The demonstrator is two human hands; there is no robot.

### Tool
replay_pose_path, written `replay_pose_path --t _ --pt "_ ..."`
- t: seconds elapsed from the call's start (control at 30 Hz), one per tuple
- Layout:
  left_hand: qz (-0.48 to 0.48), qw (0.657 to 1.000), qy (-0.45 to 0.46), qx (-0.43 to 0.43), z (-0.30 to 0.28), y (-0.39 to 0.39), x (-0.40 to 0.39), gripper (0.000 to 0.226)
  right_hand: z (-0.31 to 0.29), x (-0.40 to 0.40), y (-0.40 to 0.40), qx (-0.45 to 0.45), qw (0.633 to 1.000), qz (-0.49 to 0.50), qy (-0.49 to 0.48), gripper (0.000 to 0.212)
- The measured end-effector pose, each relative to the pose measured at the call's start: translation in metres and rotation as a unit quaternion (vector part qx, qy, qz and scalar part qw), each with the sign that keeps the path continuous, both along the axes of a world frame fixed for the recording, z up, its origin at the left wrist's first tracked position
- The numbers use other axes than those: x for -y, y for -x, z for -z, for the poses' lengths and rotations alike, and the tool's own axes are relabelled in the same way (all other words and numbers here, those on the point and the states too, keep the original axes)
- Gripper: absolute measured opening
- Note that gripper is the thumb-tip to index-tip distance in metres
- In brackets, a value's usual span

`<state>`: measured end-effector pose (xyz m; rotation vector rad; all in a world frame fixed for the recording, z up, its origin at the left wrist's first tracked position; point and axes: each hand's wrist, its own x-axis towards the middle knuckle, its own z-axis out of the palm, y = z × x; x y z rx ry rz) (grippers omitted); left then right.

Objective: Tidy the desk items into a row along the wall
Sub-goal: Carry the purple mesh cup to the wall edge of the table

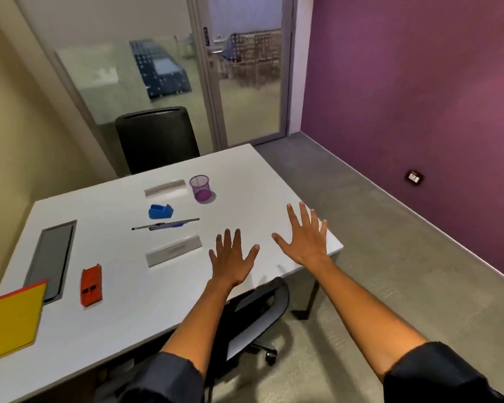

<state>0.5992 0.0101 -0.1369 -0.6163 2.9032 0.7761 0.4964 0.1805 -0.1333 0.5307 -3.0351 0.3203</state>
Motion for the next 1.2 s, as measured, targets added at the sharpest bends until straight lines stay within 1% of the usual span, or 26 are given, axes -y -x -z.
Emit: replay_pose_path --t 0.33,0.47,0.63,0.83,1.03,1.2 --pt "0.085 0.995 0.039 0.021 0.023 0.14 -0.132 0.079 0.021 -0.152 0.094 0.023 0.996 0.081 -0.004 0.088" --pt "0.127 0.991 0.033 0.028 0.034 0.201 -0.175 0.08 0.036 -0.203 0.138 0.036 0.992 0.118 0.009 0.088" --pt "0.155 0.988 0.008 0.015 0.053 0.296 -0.223 0.08 0.054 -0.259 0.222 0.045 0.988 0.149 0.012 0.089" --pt "0.146 0.988 -0.036 0.031 0.067 0.401 -0.259 0.079 0.057 -0.296 0.331 0.056 0.987 0.153 -0.014 0.09" --pt "0.139 0.989 -0.036 0.032 0.061 0.494 -0.278 0.08 0.051 -0.306 0.429 0.065 0.989 0.13 -0.034 0.09" --pt "0.114 0.992 -0.025 0.044 0.067 0.567 -0.281 0.082 0.059 -0.305 0.509 0.078 0.992 0.092 -0.04 0.089"
